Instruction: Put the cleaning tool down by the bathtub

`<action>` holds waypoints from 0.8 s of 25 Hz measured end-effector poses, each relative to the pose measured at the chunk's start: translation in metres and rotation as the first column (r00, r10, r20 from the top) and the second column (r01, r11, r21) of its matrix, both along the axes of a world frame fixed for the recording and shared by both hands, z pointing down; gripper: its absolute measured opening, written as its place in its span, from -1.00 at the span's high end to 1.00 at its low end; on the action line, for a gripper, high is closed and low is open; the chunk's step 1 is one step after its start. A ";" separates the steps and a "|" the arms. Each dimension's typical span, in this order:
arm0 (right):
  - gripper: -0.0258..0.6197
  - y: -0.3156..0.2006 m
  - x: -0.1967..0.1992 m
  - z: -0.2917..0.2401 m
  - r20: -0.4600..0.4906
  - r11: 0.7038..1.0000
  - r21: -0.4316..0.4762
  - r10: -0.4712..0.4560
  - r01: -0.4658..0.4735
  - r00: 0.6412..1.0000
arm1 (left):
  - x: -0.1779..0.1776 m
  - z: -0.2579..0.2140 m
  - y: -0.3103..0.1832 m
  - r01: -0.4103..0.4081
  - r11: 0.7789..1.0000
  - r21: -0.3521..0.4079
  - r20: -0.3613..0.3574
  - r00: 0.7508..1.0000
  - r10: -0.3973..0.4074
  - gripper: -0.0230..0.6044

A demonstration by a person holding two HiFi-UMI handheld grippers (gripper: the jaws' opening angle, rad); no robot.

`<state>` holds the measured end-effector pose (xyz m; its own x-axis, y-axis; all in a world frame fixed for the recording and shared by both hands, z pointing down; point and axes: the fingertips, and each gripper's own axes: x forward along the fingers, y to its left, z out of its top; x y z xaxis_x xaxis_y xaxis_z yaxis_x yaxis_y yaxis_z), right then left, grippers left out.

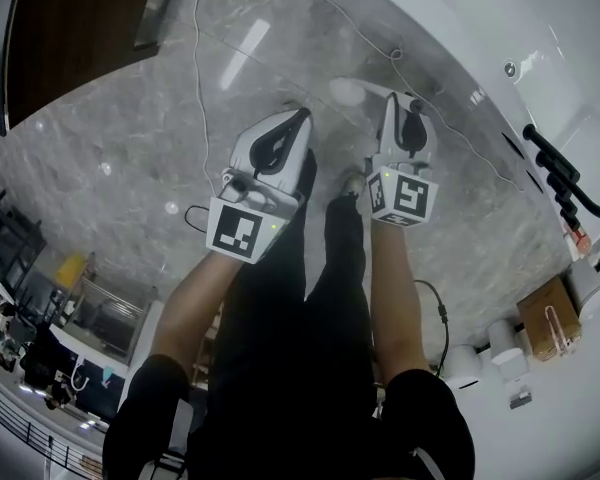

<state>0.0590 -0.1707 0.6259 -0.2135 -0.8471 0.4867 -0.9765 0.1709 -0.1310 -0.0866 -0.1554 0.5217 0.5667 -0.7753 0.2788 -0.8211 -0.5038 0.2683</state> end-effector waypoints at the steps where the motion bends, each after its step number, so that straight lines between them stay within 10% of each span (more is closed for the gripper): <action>1: 0.63 -0.001 0.000 0.007 -0.002 1.000 -0.005 0.005 -0.005 1.000 | 0.001 0.002 -0.002 -0.002 1.000 0.002 0.000 1.000 0.002 0.91; 20: 0.63 -0.017 -0.003 0.136 -0.058 0.994 -0.094 0.041 -0.047 0.997 | -0.014 0.053 -0.021 -0.001 1.000 -0.022 -0.001 1.000 0.001 0.91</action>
